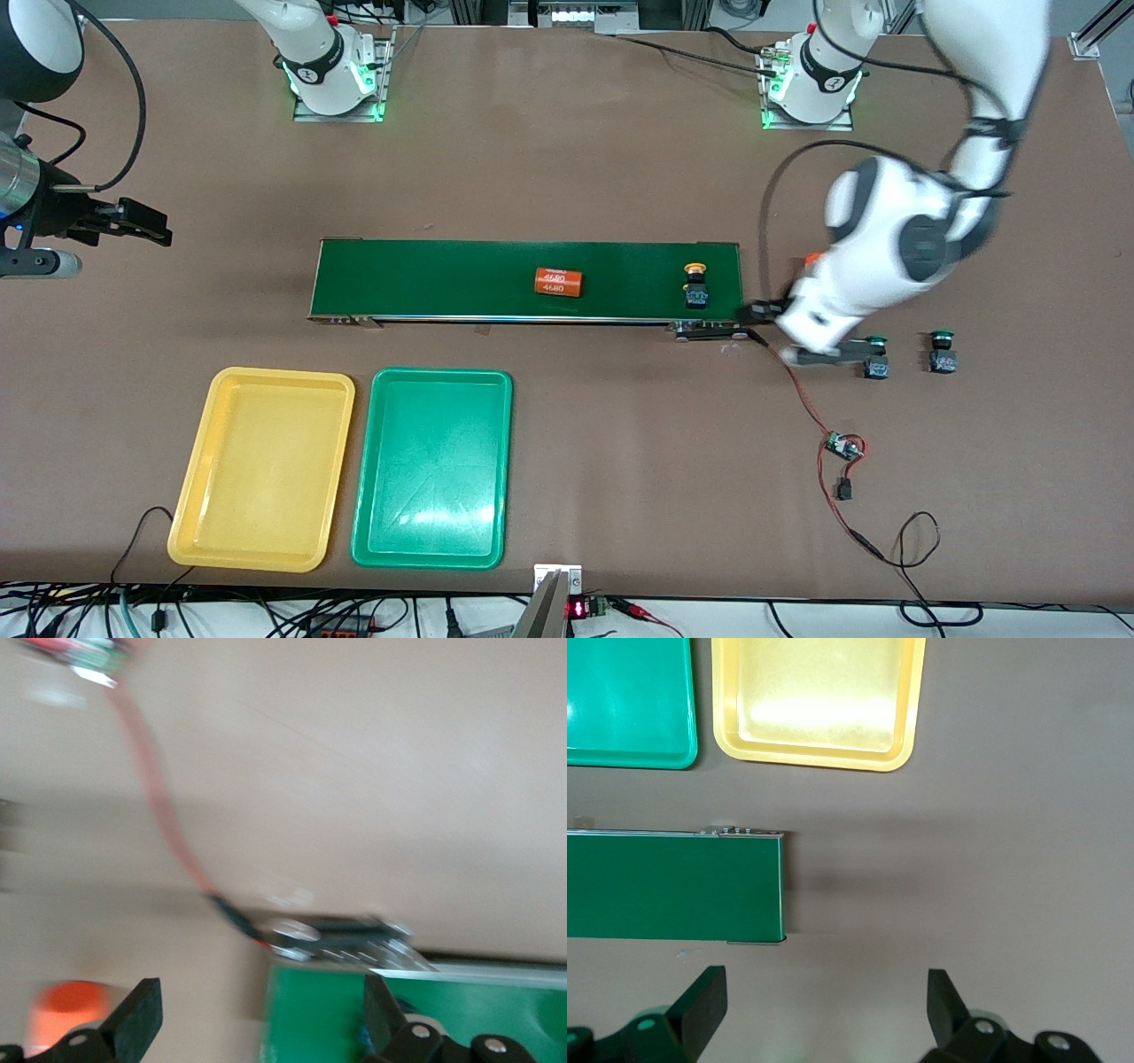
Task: Sort buttons by color to trays
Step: 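Place the yellow-cap button on the conveyor belt with the left gripper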
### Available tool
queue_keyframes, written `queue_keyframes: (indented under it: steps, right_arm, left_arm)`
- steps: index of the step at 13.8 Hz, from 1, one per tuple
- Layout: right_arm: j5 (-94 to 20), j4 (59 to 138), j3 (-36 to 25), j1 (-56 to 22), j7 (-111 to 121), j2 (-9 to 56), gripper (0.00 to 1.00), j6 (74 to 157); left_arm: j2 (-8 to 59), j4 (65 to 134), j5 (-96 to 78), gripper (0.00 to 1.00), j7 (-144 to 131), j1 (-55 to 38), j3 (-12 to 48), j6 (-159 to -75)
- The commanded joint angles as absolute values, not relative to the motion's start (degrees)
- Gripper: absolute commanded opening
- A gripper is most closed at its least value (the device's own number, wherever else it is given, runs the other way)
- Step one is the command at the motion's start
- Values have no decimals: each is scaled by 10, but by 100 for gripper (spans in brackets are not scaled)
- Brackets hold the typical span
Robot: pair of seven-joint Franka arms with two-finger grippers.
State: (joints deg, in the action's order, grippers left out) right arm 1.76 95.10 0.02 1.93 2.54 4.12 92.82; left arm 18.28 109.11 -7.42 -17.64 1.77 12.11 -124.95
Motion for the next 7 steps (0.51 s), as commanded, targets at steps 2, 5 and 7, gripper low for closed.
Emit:
queue_keyframes:
  steps: [2,5,7]
  right_arm:
    - [11,943,1,18,25,44,100,922]
    - [10,943,1,18,29,44,100,921]
    - [10,943,1,19,30,44,100,922]
  left_arm:
    - [206,1099,-75,100,-77,39,50,-1251]
    - [234,1099,-69,100,24,40,6,-1268]
    - [259,1099,-67,100,85,40,-8,-1274]
